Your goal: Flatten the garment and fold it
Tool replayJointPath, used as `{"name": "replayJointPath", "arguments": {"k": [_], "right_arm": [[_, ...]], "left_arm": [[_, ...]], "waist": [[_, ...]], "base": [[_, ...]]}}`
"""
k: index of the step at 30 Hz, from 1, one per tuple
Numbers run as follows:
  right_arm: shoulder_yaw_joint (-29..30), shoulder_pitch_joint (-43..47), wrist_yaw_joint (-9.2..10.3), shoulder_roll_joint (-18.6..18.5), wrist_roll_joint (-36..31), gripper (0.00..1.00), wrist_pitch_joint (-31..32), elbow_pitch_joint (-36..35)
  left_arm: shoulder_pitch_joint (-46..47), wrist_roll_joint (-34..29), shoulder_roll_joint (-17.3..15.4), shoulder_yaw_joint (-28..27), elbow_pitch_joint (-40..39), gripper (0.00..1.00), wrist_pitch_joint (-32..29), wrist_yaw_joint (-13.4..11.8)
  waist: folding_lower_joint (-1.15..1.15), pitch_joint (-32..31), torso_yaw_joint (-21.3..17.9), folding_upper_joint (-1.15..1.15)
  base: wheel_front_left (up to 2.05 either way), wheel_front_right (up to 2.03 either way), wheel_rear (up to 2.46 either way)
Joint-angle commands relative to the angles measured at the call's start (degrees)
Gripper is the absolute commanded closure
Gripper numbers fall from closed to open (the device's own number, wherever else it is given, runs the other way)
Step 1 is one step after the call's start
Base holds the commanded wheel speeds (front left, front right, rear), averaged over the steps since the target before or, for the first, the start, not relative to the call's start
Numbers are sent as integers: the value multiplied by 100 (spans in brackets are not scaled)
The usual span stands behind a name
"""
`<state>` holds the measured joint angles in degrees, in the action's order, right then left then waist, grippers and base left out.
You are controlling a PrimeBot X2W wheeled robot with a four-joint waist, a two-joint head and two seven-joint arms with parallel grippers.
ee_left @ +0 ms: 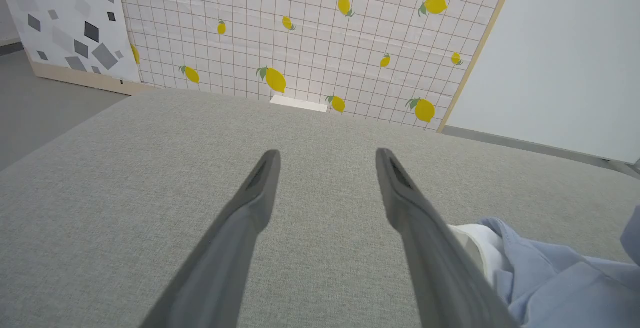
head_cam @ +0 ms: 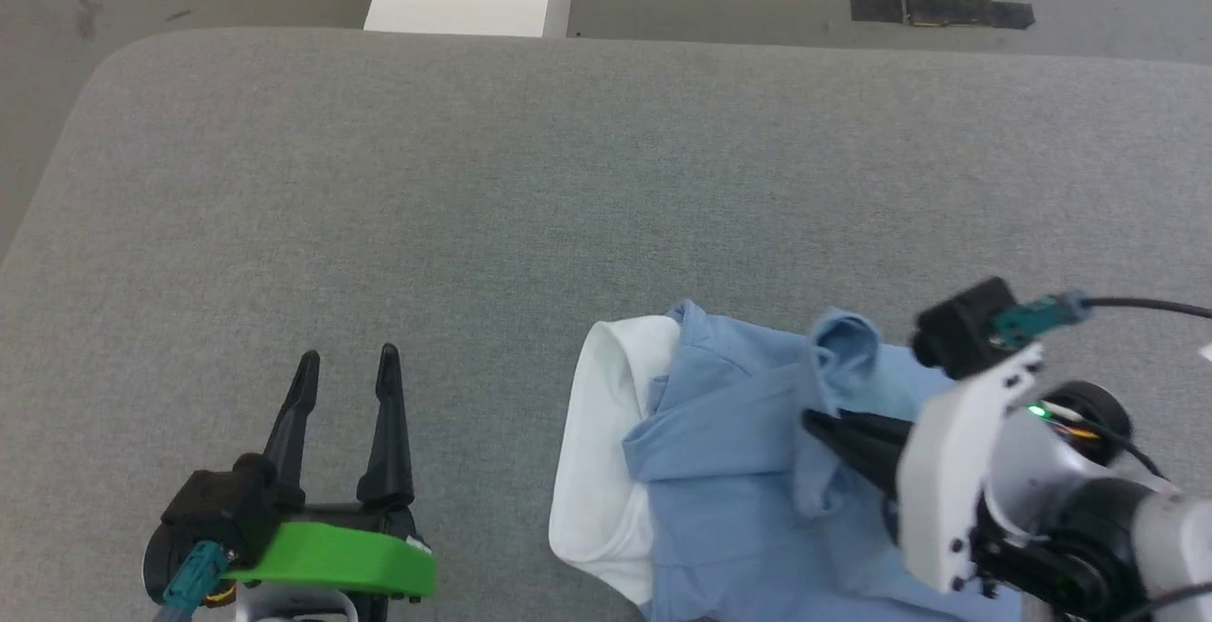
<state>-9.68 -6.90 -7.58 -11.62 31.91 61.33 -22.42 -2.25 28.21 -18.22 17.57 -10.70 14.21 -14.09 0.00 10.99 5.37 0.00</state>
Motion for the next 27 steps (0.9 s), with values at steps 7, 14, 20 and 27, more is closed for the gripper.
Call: {"name": "replayJointPath", "arguments": {"k": [7, 14, 20, 27], "right_arm": [[-939, -852, 9, 256, -214, 100, -497, 793], [-1617, -1436, 9, 620, -607, 100, -1181, 2082], [-1877, -1733, 9, 838, -1015, 93, -1894, 3251], [-2040, -1846, 9, 871, -911, 0, -2527, 4020]], "left_arm": [[150, 61, 80, 52, 54, 0, 25, 56], [319, 70, 167, 151, 179, 0, 28, 115], [373, 105, 235, 211, 333, 0, 35, 171], [394, 162, 265, 233, 481, 0, 41, 224]], "waist": [[0, 199, 126, 0], [0, 302, 248, 0], [0, 275, 340, 0], [0, 166, 315, 0]], "base": [[0, 0, 0], [0, 0, 0], [0, 0, 0], [0, 0, 0]]}}
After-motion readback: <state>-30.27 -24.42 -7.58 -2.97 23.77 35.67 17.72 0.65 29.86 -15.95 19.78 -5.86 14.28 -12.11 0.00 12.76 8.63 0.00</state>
